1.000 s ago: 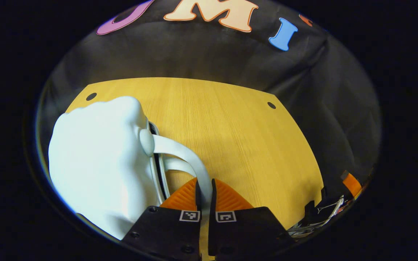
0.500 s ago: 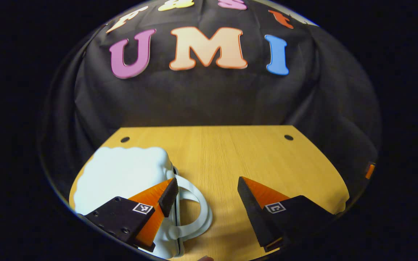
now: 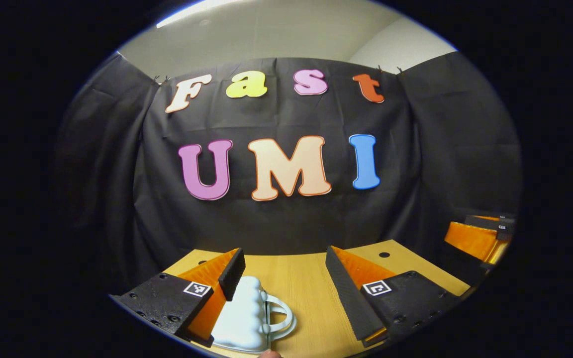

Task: First open the suitcase, pack the skin care products into it, and then close the suitcase.

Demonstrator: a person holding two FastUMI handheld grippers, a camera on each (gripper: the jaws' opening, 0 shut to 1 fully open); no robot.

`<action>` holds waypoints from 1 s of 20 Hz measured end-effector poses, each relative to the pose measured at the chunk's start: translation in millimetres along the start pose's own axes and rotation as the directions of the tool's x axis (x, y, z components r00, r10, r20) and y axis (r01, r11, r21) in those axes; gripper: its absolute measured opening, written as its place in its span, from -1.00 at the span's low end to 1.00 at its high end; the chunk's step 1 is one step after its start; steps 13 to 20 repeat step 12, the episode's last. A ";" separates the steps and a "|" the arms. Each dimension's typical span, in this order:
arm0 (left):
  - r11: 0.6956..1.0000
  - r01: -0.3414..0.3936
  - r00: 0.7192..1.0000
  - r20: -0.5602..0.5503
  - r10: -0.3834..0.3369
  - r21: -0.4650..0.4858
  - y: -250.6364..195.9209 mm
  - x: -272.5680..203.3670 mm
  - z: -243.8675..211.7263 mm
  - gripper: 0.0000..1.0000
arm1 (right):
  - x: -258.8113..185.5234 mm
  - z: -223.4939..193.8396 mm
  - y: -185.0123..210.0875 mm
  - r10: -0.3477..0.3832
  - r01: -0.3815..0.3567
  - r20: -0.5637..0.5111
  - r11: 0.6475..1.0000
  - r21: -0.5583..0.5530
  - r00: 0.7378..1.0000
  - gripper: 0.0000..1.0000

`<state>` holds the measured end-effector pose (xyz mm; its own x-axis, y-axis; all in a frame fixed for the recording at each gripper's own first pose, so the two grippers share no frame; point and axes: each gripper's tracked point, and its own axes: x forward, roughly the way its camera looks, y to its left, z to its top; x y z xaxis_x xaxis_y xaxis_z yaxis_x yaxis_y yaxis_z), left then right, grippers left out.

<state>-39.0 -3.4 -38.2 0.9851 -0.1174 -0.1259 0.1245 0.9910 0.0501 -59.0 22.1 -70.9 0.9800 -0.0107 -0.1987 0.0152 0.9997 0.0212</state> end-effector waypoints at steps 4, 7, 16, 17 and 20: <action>0.998 0.042 0.999 0.029 -0.041 -0.040 3.5 -22.3 11.8 0.89 | -23.0 30.8 36.9 0.015 -0.012 0.094 0.999 -0.036 0.995 0.96; 0.998 0.066 0.997 0.052 -0.065 -0.020 8.0 -24.0 22.9 0.89 | -35.5 46.1 50.2 0.013 -0.008 0.135 0.999 -0.036 0.991 0.94; 0.996 0.083 0.995 0.058 -0.083 0.011 12.0 -29.4 25.5 0.89 | -52.6 58.6 51.6 -0.019 0.027 0.176 0.999 -0.040 0.984 0.96; 0.996 0.083 0.995 0.058 -0.083 0.011 12.0 -29.4 25.5 0.89 | -52.6 58.6 51.6 -0.019 0.027 0.176 0.999 -0.040 0.984 0.96; 0.996 0.083 0.995 0.058 -0.083 0.011 12.0 -29.4 25.5 0.89 | -52.6 58.6 51.6 -0.019 0.027 0.176 0.999 -0.040 0.984 0.96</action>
